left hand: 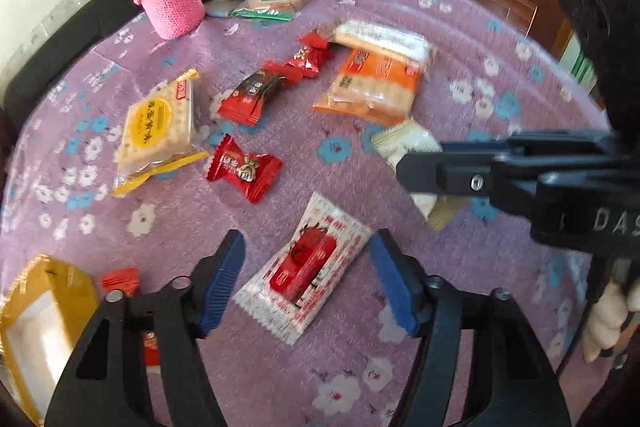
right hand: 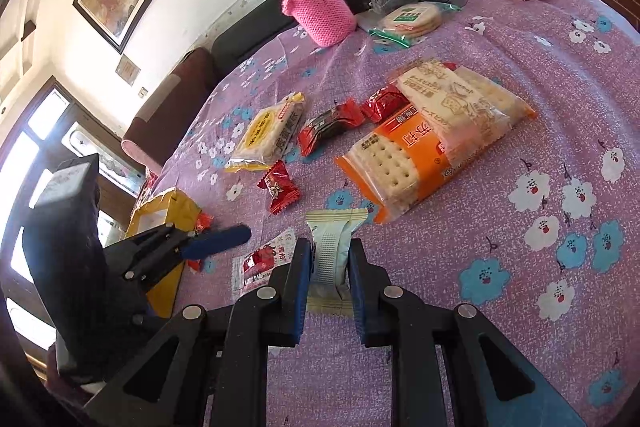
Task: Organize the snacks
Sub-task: 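Grasp the red-and-white packet with the left tool and lift it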
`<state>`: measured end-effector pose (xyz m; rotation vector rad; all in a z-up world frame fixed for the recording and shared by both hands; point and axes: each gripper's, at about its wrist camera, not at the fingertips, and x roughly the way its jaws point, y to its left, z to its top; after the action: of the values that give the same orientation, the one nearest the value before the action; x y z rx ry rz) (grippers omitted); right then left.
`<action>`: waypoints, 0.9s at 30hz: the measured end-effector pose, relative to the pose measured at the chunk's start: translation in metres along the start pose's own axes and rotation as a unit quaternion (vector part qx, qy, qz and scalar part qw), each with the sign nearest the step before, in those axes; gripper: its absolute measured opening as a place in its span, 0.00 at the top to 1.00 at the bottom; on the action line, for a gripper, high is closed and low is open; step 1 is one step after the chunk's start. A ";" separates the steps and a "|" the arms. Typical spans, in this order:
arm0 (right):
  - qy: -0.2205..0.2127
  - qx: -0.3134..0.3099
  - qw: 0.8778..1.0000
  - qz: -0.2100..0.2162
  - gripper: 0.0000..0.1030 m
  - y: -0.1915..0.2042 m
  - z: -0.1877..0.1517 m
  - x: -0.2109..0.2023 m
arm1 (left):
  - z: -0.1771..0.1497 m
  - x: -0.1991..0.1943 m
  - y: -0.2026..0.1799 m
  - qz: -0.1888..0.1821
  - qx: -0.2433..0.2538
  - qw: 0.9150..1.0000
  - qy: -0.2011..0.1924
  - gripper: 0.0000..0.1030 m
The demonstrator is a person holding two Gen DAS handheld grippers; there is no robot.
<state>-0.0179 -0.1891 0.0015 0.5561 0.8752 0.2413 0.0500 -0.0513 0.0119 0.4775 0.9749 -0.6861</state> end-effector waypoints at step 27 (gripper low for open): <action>-0.043 -0.069 0.997 0.016 0.82 0.030 -0.008 -0.009 | -0.126 -0.161 0.024 0.075 -0.241 0.954 -0.164 0.76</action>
<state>-0.0292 -0.1652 0.0202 0.4488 0.7609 0.3028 -0.0676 0.0970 0.0925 0.0013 0.7472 -0.3540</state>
